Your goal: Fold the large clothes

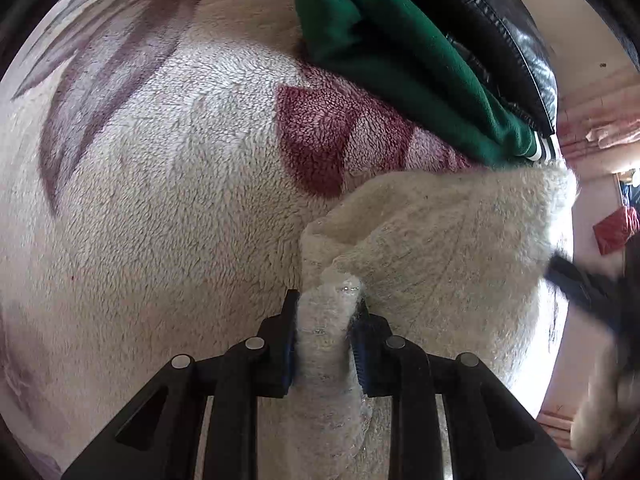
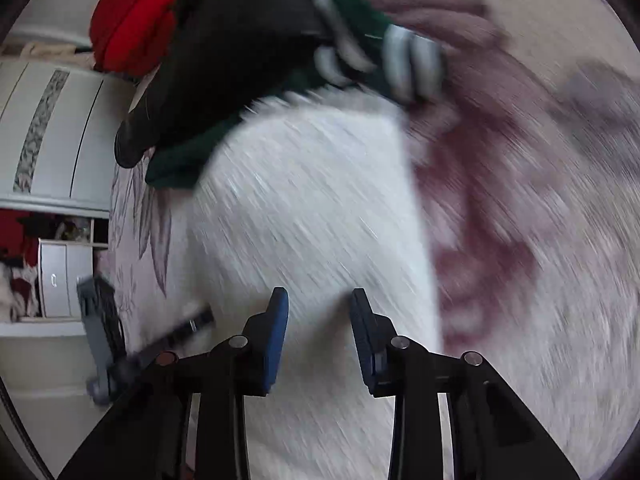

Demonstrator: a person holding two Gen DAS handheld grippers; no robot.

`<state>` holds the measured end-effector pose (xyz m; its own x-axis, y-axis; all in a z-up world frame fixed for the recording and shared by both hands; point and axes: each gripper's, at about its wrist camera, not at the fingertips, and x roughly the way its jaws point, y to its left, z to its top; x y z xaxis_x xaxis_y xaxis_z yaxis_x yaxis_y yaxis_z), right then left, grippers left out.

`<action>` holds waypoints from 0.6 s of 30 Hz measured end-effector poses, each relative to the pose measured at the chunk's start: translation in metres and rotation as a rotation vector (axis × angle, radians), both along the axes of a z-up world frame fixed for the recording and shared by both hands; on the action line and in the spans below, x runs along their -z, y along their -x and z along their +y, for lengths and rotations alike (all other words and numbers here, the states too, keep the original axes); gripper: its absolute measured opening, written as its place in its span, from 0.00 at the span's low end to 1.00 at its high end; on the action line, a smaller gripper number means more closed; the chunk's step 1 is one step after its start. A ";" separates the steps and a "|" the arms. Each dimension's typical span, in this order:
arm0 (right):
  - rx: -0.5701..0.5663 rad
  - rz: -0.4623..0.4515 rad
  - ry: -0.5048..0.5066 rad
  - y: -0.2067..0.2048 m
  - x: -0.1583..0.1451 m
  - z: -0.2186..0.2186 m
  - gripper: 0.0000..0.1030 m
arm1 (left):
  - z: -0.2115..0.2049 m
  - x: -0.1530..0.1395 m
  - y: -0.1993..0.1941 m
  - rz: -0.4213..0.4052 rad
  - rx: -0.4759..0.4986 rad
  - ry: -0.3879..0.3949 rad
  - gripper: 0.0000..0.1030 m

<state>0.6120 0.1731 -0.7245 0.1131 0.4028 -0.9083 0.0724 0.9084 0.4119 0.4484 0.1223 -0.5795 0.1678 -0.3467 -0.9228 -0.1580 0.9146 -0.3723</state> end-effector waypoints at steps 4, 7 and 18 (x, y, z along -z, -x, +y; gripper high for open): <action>0.009 0.121 0.071 -0.031 0.061 0.023 0.18 | -0.004 0.004 0.000 -0.015 0.012 -0.007 0.22; 0.029 0.109 0.040 -0.023 0.043 0.015 0.18 | -0.011 -0.010 0.007 -0.025 0.033 -0.007 0.24; -0.049 0.232 -0.073 0.124 -0.025 0.028 0.25 | -0.036 -0.089 0.086 -0.062 0.122 0.061 0.35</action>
